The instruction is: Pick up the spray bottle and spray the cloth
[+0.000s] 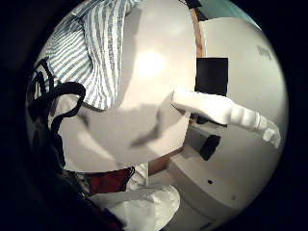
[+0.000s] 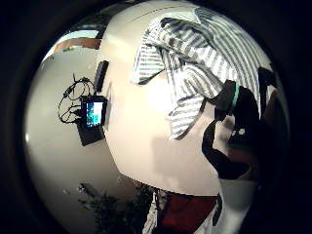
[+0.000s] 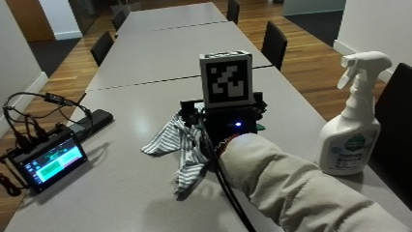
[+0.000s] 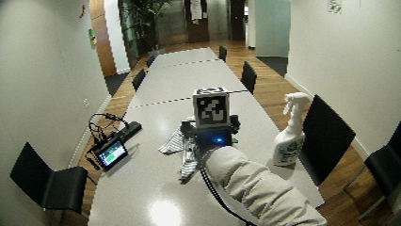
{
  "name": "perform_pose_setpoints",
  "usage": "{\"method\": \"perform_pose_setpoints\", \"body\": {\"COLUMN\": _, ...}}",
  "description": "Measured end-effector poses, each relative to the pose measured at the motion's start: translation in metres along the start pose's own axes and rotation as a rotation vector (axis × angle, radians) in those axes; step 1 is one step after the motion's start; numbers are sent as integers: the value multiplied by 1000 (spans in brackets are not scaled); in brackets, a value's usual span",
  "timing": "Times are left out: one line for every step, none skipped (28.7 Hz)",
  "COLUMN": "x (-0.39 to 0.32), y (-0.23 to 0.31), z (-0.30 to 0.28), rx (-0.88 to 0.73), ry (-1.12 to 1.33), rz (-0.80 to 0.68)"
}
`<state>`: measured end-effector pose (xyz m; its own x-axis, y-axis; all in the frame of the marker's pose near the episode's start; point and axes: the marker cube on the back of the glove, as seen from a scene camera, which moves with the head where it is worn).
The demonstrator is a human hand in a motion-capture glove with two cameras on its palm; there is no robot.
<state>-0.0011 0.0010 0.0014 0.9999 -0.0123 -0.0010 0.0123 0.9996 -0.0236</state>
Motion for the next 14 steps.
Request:
{"method": "perform_pose_setpoints", "body": {"x": 0, "y": 0, "z": 0, "rx": -2, "ry": 1, "rz": -3}}
{"method": "perform_pose_setpoints", "body": {"x": -1, "y": 0, "z": 0, "rx": -4, "ry": 1, "rz": -6}}
{"method": "perform_pose_setpoints", "body": {"x": -1, "y": 1, "z": 0, "rx": -4, "ry": 2, "rz": -10}}
{"method": "perform_pose_setpoints", "body": {"x": -1, "y": 1, "z": 0, "rx": -2, "ry": 3, "rz": -12}}
{"method": "perform_pose_setpoints", "body": {"x": -1, "y": 1, "z": 0, "rx": 2, "ry": 4, "rz": -15}}
{"method": "perform_pose_setpoints", "body": {"x": -1, "y": 1, "z": 0, "rx": 6, "ry": 5, "rz": -16}}
{"method": "perform_pose_setpoints", "body": {"x": -1, "y": 1, "z": 0, "rx": 9, "ry": 6, "rz": -15}}
{"method": "perform_pose_setpoints", "body": {"x": 0, "y": 1, "z": 0, "rx": 11, "ry": 7, "rz": -12}}
{"method": "perform_pose_setpoints", "body": {"x": 0, "y": 0, "z": 0, "rx": 12, "ry": 8, "rz": -8}}
{"method": "perform_pose_setpoints", "body": {"x": 1, "y": 0, "z": 0, "rx": 12, "ry": 10, "rz": -4}}
{"method": "perform_pose_setpoints", "body": {"x": 1, "y": 0, "z": 1, "rx": 9, "ry": 11, "rz": -1}}
{"method": "perform_pose_setpoints", "body": {"x": 1, "y": 0, "z": 1, "rx": 6, "ry": 11, "rz": 1}}
{"method": "perform_pose_setpoints", "body": {"x": 1, "y": -1, "z": 1, "rx": 5, "ry": 12, "rz": 3}}
{"method": "perform_pose_setpoints", "body": {"x": 1, "y": -1, "z": 2, "rx": 4, "ry": 12, "rz": 3}}
